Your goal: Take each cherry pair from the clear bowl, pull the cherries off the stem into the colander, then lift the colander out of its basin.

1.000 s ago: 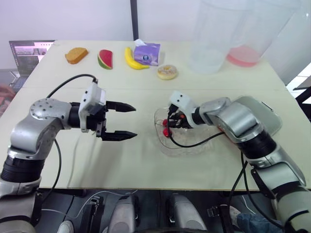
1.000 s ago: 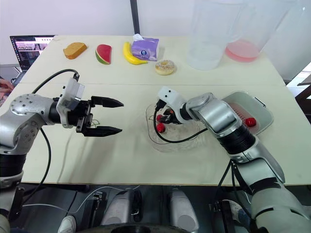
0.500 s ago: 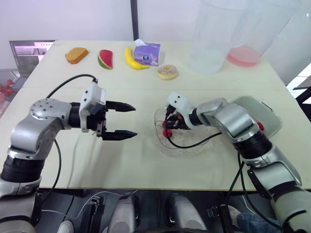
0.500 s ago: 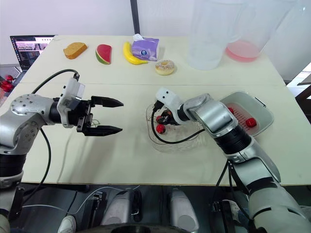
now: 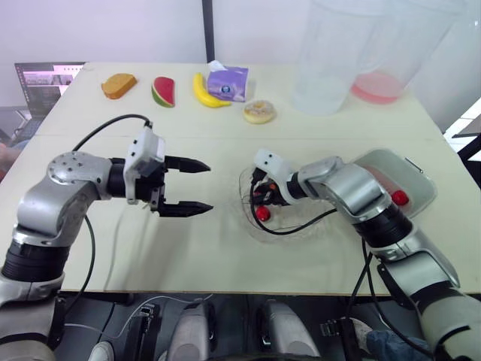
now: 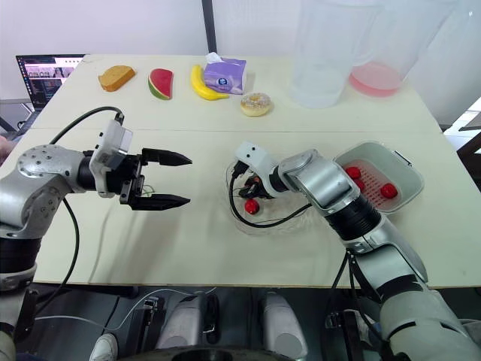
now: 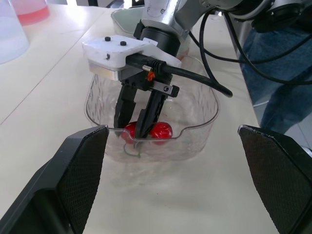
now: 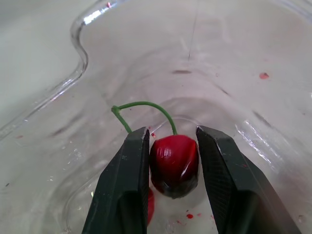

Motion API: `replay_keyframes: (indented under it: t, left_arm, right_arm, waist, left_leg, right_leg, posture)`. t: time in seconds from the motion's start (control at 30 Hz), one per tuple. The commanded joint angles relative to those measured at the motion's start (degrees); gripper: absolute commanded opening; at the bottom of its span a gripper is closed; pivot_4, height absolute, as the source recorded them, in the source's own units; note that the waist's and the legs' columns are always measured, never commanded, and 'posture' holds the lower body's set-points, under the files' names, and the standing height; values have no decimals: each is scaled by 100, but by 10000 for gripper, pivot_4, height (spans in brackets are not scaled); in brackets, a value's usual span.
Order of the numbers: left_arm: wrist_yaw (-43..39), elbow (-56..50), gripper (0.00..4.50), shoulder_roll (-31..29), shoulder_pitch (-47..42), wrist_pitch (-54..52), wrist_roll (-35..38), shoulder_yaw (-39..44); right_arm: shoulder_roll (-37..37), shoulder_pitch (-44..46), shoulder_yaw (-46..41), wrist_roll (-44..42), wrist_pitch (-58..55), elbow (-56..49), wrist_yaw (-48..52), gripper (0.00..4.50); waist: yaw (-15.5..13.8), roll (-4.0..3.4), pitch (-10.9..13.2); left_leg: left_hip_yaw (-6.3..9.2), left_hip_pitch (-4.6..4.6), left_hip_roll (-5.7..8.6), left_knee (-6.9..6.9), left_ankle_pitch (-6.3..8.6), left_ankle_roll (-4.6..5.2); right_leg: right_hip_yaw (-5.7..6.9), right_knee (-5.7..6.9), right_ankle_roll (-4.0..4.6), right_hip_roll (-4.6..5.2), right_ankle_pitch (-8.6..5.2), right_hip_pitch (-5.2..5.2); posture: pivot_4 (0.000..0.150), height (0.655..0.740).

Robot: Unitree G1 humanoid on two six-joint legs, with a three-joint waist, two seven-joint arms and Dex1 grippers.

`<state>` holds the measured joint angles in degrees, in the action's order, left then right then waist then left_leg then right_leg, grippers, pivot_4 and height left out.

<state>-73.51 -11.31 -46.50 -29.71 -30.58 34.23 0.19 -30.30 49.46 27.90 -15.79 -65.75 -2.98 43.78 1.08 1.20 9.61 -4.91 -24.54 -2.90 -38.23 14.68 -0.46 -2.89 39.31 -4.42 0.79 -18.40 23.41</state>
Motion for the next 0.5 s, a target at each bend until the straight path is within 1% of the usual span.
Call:
replay_keyframes:
  t: [0.03,0.1,0.13,0.17,0.37,0.5]
  left_arm:
    - [10,-47,45000,2,-136,63,-24,15]
    - [17,-38,45000,12,-144,67,-34,3]
    - [19,-32,45000,14,-148,68,-35,0]
    - [20,-27,45000,16,-152,71,-36,-5]
    - [23,6,45000,28,-183,83,-46,-24]
    - [23,15,45000,41,-202,72,-47,-30]
  right_arm:
    - [2,32,-61,47,79,-82,47,10748]
    - [-30,40,-62,59,91,-98,61,4196]
    - [-29,49,-80,60,88,-107,53,2366]
    - [-35,60,-95,58,81,-123,55,1588]
    - [-84,114,-168,40,41,-203,71,1407]
    - [-156,221,-383,-46,-69,-384,67,1407]
  waist:
    - [0,0,0]
    - [-1,0,0]
    - [-1,0,0]
    - [-1,0,0]
    - [-1,0,0]
    - [-2,0,0]
  left_leg:
    - [0,0,0,0,0,0]
    - [0,0,0,0,0,0]
    - [0,0,0,0,0,0]
    - [0,0,0,0,0,0]
    - [0,0,0,0,0,0]
    - [0,0,0,0,0,0]
  right_leg:
    - [0,0,0,0,0,0]
    - [0,0,0,0,0,0]
    - [0,0,0,0,0,0]
    - [0,0,0,0,0,0]
    - [0,0,0,0,0,0]
    - [0,0,0,0,0,0]
  posture:
    - [1500,7400]
    - [1500,7400]
    - [1500,7400]
    - [1500,7400]
    - [1500,7400]
    - [1500,7400]
